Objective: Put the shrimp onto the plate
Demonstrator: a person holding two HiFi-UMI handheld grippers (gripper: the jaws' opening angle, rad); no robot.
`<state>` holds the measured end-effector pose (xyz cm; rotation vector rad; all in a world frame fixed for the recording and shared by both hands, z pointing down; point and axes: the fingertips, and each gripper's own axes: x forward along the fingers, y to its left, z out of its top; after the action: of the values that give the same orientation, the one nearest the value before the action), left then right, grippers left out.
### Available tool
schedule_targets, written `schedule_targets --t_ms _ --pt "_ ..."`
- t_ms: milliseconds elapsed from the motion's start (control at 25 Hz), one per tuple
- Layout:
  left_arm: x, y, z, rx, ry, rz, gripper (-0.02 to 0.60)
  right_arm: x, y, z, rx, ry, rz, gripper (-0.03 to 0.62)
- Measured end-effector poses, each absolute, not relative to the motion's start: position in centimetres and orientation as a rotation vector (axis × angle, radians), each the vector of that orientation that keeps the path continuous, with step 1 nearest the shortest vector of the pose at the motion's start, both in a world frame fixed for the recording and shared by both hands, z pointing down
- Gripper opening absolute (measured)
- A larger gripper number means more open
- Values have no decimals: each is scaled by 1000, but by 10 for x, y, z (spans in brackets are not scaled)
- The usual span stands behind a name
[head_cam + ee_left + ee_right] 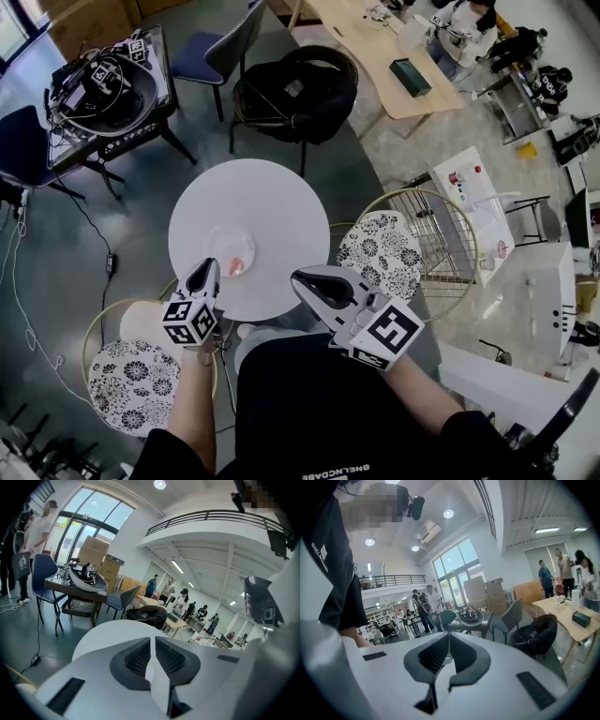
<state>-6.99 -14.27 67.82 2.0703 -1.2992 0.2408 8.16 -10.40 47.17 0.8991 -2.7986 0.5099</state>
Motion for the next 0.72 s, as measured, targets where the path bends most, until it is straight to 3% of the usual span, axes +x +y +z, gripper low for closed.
schedule_targets --t_ms 200,720 --pt "-81 -133 632 2129 -1344 177 8 64 -100 461 843 -2838 486 17" --pt "-113 -85 525 2168 -1536 -9 6 12 -87 434 625 -2952 433 18"
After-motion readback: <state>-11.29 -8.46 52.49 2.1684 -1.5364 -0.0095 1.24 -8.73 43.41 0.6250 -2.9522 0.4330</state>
